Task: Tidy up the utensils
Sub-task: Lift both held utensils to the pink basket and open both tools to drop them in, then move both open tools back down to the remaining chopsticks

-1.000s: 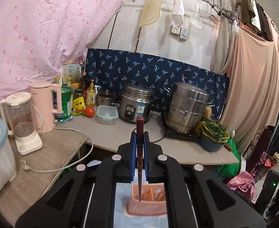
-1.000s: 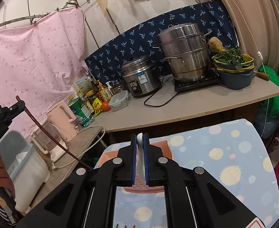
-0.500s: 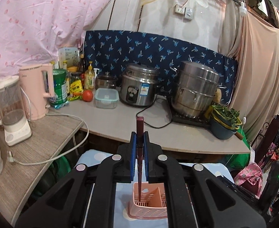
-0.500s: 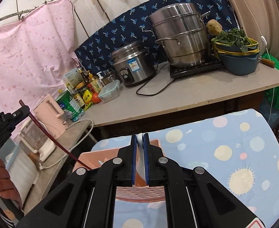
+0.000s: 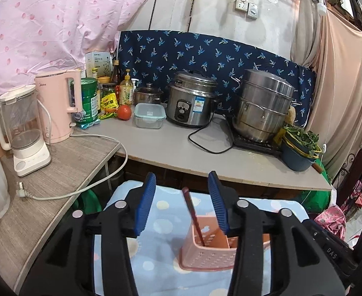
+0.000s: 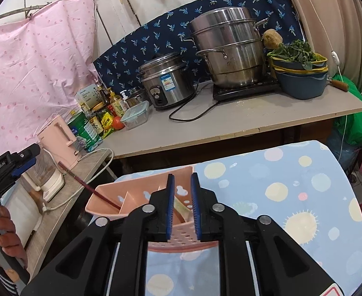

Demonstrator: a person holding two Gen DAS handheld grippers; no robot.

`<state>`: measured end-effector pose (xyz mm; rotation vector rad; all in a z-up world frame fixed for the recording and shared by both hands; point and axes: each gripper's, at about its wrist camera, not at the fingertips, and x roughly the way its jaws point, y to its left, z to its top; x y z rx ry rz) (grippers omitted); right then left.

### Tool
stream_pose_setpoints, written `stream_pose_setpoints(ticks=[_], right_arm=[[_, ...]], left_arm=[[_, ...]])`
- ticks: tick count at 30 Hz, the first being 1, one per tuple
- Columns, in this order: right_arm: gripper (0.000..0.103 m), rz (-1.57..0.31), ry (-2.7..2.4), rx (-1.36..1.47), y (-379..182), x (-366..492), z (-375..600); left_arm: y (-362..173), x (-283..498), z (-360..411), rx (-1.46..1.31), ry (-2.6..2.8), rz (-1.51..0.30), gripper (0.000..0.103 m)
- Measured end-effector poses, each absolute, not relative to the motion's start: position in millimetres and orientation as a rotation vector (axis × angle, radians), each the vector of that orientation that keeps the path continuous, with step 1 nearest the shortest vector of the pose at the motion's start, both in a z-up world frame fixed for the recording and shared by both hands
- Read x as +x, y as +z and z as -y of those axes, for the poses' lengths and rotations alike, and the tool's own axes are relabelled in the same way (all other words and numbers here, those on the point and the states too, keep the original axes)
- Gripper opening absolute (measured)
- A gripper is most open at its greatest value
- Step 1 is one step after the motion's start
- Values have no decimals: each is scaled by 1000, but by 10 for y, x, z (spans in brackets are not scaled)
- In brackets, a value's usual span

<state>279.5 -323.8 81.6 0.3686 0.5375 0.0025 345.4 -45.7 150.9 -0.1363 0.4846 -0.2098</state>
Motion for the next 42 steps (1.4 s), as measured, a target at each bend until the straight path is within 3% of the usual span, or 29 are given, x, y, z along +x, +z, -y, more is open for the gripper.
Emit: stream_pose_setpoints(ticks=[11, 19, 24, 33, 42], right_arm=[[31, -548, -11, 310, 916, 1941, 2936], [37, -585, -30, 291, 734, 1167, 2690], [38, -632, -43, 256, 505, 772, 2521], [38, -722, -54, 254, 99, 291, 2334], [38, -797, -48, 252, -222, 21, 2186]], left_arm=[[1320, 2728, 259, -65, -212, -559, 54], [847, 2071, 181, -39, -240, -680, 58], [578, 1721, 127, -27, -249, -732, 58], [265, 1224, 35, -6, -232, -768, 67], [16, 941, -29, -1, -217, -822, 68]])
